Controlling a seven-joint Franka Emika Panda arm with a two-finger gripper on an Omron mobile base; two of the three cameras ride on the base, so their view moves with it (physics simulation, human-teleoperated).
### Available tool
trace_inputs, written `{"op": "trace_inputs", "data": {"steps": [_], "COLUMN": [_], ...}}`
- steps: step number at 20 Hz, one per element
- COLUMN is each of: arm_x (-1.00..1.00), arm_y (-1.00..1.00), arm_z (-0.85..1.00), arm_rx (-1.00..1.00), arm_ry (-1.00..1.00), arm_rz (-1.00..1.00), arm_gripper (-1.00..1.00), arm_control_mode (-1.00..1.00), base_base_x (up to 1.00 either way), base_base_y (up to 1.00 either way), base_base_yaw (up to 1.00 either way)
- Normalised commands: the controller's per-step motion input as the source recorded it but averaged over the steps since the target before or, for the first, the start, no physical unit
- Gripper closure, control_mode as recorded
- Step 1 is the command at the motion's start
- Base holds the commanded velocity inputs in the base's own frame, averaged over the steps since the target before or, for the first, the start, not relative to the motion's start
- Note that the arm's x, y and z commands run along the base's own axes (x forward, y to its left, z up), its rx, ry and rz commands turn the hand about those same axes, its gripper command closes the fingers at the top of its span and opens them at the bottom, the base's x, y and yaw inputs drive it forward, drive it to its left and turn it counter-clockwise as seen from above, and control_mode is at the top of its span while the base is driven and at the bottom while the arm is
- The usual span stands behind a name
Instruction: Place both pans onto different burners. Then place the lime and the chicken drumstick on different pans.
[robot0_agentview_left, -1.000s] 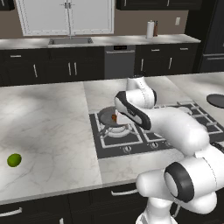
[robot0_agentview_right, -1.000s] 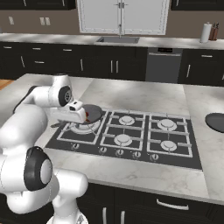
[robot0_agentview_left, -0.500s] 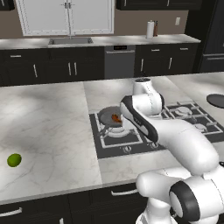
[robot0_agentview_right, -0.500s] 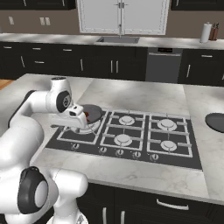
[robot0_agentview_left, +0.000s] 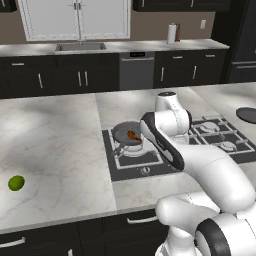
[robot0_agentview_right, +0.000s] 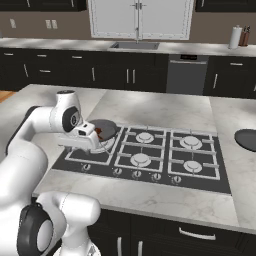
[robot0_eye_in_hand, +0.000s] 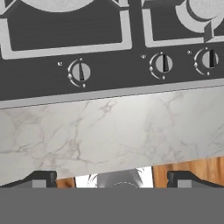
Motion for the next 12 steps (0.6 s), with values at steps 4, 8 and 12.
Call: {"op": "trace_inputs", "data": {"steps": [4, 8, 12], "arm_x": [-0.21, -0.06, 0.00], "arm_y": [-0.01, 0.00, 0.00], "arm_z": [0.00, 0.00, 0.00], "arm_rx": [0.00, 0.00, 0.00], "arm_ry": [0.00, 0.00, 0.00], "arm_rz": [0.00, 0.00, 0.00], "arm_gripper": [-1.00, -1.00, -1.00], "arm_control_mode": [-1.00, -1.00, -1.00], "base_base_x": [0.00, 0.00, 0.00], "base_base_y": [0.00, 0.00, 0.00], "base_base_yaw": [0.00, 0.00, 0.00]}}
